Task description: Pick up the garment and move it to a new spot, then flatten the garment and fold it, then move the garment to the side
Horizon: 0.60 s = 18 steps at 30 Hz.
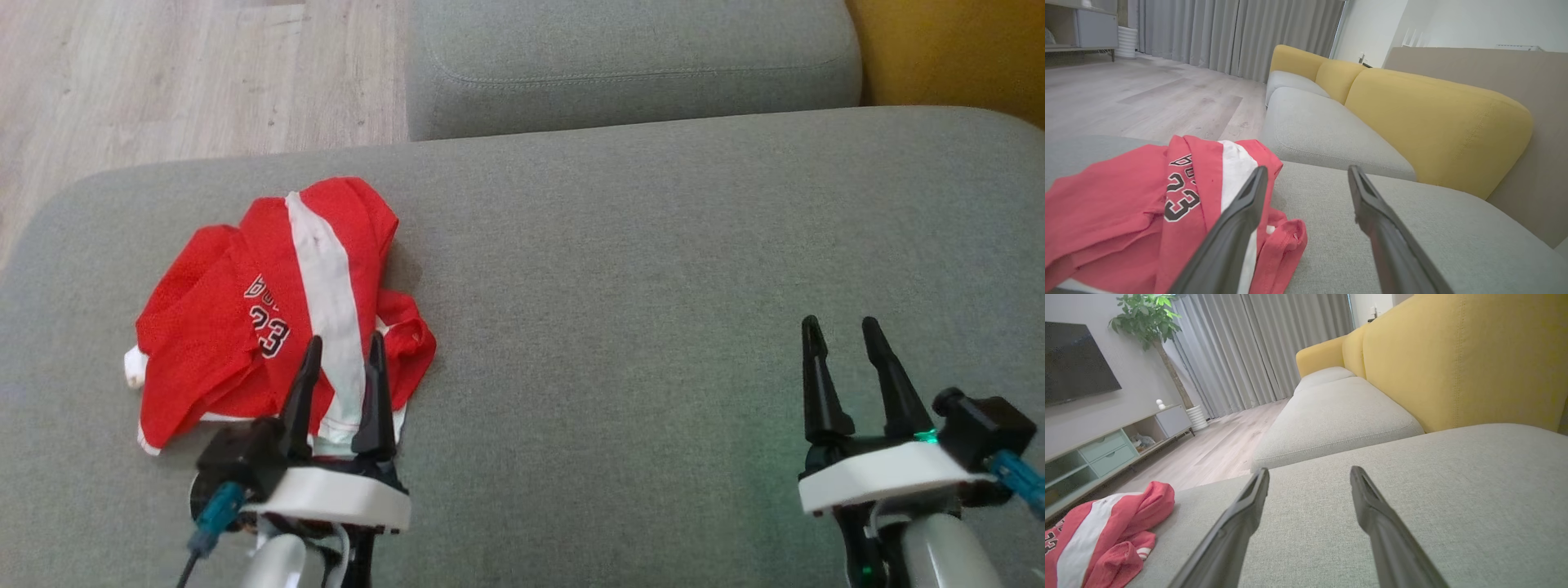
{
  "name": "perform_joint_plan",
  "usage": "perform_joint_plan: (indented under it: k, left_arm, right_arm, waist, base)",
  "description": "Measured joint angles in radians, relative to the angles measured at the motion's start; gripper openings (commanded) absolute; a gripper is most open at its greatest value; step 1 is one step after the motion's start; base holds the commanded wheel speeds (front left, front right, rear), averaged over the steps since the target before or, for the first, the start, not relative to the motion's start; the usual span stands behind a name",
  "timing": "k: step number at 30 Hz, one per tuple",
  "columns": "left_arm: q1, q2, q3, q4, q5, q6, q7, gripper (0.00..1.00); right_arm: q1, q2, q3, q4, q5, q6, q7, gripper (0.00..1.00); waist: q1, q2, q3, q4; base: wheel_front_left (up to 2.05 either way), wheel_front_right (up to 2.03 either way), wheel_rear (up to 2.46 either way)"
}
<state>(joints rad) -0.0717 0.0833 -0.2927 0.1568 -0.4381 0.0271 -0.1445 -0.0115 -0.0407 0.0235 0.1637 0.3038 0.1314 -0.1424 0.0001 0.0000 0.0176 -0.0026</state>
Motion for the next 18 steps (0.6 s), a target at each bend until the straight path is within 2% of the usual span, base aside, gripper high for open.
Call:
perform_joint_plan:
  k: [11,18]
  left_arm:
    - [-0.034,0.037,-0.092,0.038,0.144,0.038,-0.026,1.0]
    - [-0.072,0.07,-0.186,0.071,0.276,0.09,-0.052,1.0]
  right_arm:
    - [0.0,0.0,0.013,0.005,-0.181,0.0,-0.026,1.0]
    - [-0.003,-0.001,0.029,0.005,-0.324,0.0,-0.053,1.0]
  waist:
    - [0.0,0.0,-0.006,-0.003]
    - [0.0,0.0,-0.009,-0.005]
  base:
    - [0.0,0.0,0.0]
    - [0.0,0.0,0.0]
